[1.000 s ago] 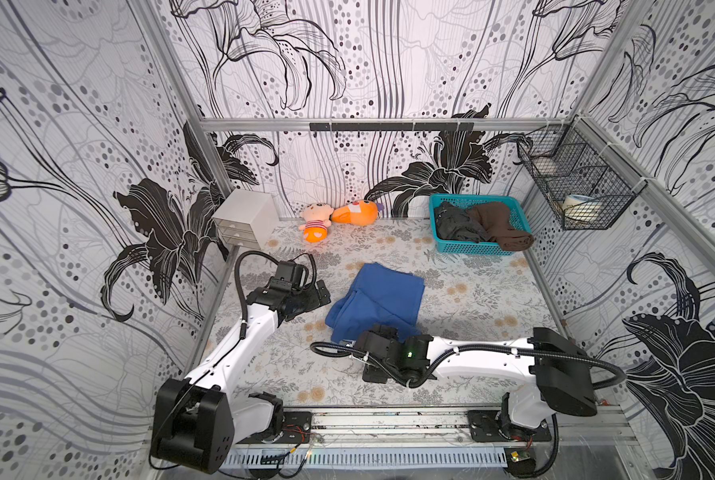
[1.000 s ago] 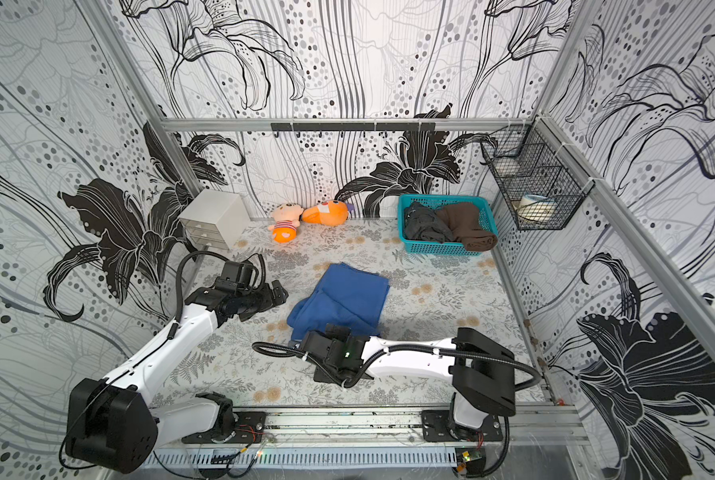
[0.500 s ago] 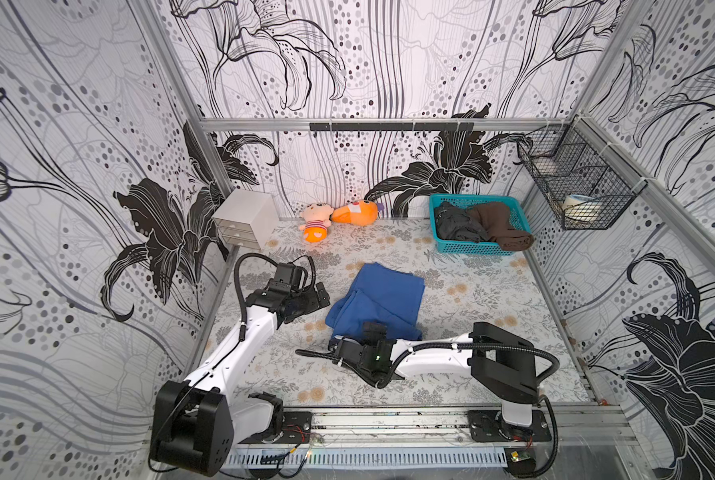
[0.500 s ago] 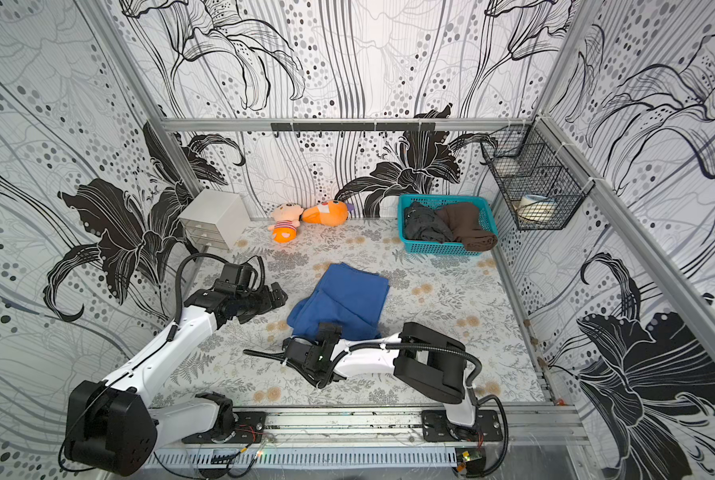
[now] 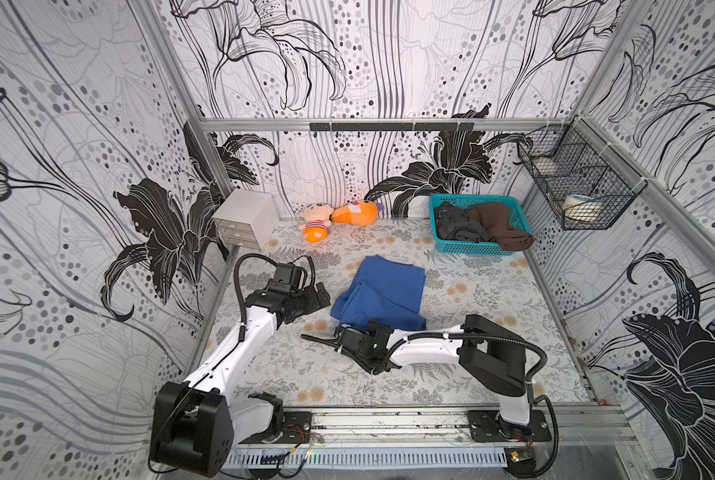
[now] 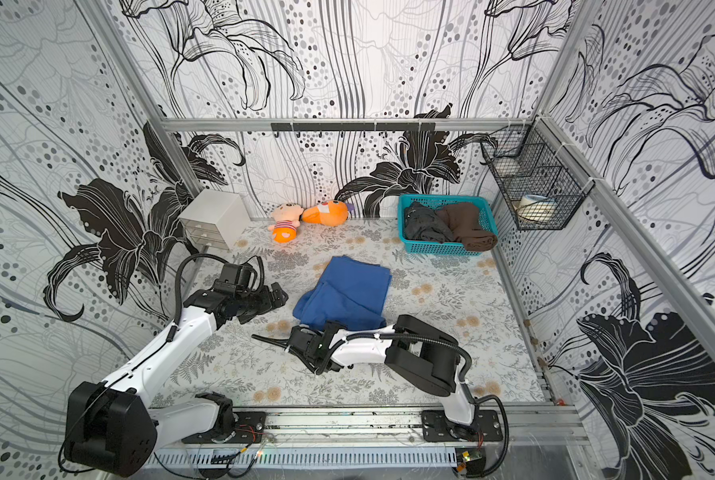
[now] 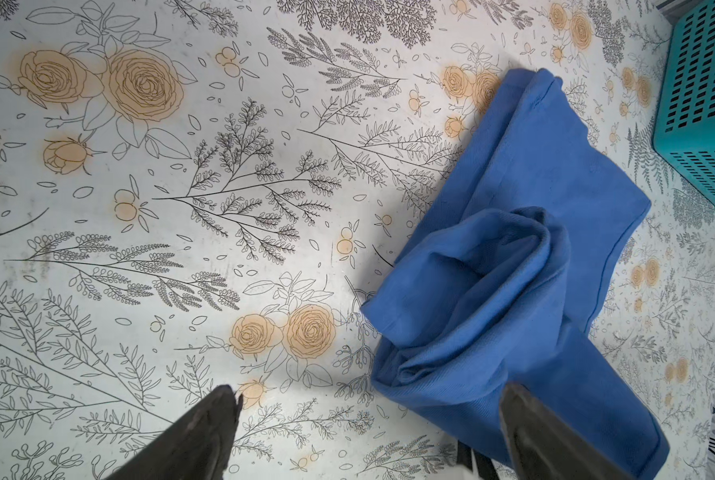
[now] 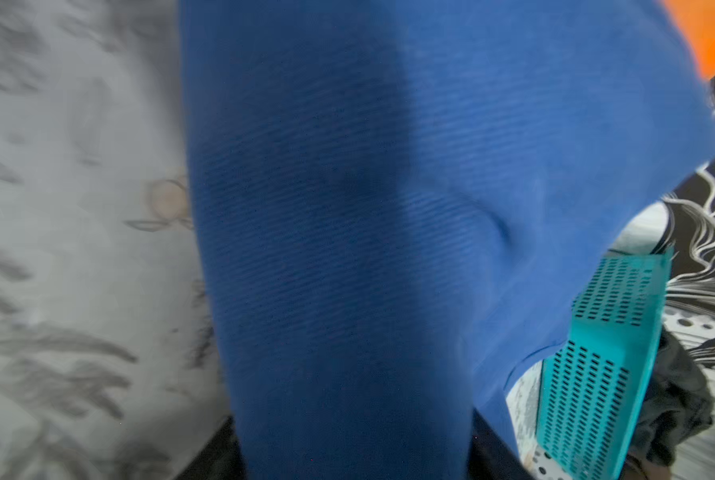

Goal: Roll up the long pants
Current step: Roll the long pant at the center of the board.

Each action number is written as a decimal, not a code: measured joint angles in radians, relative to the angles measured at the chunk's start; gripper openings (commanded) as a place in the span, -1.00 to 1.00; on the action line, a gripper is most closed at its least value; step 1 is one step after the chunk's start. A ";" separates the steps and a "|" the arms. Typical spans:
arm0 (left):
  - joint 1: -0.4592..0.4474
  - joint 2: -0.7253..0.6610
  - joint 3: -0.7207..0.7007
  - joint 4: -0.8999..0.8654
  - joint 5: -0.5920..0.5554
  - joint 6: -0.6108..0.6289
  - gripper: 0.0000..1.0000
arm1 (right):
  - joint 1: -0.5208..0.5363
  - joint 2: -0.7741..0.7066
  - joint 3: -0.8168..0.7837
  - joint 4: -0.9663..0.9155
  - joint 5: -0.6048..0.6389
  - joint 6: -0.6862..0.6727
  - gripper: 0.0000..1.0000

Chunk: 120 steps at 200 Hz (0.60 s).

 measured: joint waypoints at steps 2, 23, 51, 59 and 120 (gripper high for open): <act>0.000 0.000 0.000 0.000 0.000 0.000 0.98 | -0.005 0.000 0.000 -0.003 -0.006 0.007 -0.48; 0.000 0.000 -0.002 0.000 0.000 0.000 0.98 | -0.048 -0.016 0.001 -0.015 -0.051 0.005 -1.00; 0.000 0.000 -0.002 0.000 0.000 0.001 0.98 | -0.068 -0.033 0.005 -0.023 -0.118 0.002 -1.00; 0.000 0.000 -0.002 0.000 0.000 0.002 0.98 | -0.073 -0.036 0.011 -0.032 -0.139 0.002 -1.00; 0.000 0.000 -0.002 0.003 0.001 0.003 0.98 | -0.086 -0.109 0.098 -0.262 -0.602 0.019 -1.00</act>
